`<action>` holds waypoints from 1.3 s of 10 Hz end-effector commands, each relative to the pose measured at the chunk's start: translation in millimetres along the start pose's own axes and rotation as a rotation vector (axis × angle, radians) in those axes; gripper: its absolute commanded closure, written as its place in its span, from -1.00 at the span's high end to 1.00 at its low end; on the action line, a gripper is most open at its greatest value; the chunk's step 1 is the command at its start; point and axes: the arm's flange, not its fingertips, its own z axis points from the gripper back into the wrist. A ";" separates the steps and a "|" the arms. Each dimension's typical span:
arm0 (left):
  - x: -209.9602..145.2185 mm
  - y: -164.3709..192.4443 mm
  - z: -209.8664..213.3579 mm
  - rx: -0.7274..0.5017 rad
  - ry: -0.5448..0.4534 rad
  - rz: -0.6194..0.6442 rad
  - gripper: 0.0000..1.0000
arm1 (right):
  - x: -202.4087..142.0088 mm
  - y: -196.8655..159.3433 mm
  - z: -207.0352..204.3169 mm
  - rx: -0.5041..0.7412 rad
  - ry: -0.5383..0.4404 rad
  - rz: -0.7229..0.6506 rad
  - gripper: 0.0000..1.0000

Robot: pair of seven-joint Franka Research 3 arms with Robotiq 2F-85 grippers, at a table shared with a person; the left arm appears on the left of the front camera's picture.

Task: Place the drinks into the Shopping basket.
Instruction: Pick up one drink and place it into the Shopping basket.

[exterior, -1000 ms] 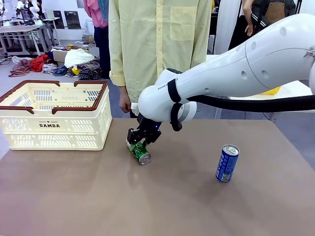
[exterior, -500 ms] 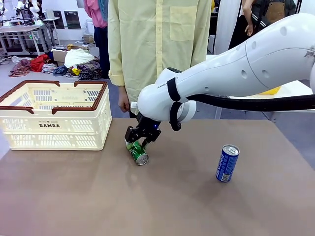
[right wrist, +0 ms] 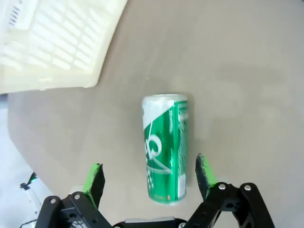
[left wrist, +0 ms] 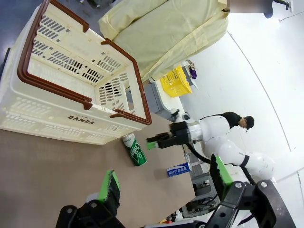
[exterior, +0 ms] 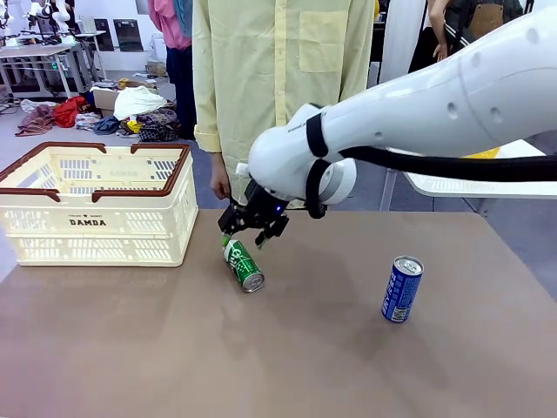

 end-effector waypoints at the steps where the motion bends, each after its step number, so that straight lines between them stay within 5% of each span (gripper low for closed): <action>1: 0.4 -1.9 0.7 -0.017 -0.010 0.003 1.00 | -44.8 -8.6 99.0 -0.032 -0.025 -0.019 1.00; 5: 0.4 -1.9 0.7 -0.017 -0.010 0.003 1.00 | -160.3 -74.9 266.6 -0.017 0.008 -0.048 1.00; 7: 0.4 -1.9 0.7 -0.017 -0.010 0.003 1.00 | -255.1 -136.7 331.5 0.151 -0.209 -0.184 1.00; 9: 0.4 -1.9 0.7 -0.017 -0.010 0.003 1.00 | -343.4 -203.0 347.9 0.478 -0.417 -0.310 1.00; 10: 0.4 -1.9 0.7 -0.017 -0.010 0.003 1.00 | -379.3 -234.2 338.6 0.615 -0.527 -0.259 1.00; 12: 0.4 -1.9 0.7 -0.017 -0.010 0.003 1.00 | -420.2 -293.5 302.4 0.839 -0.673 -0.290 1.00; 13: 0.4 -1.9 0.7 -0.017 -0.010 0.003 1.00 | -425.4 -312.1 283.7 0.851 -0.705 -0.340 1.00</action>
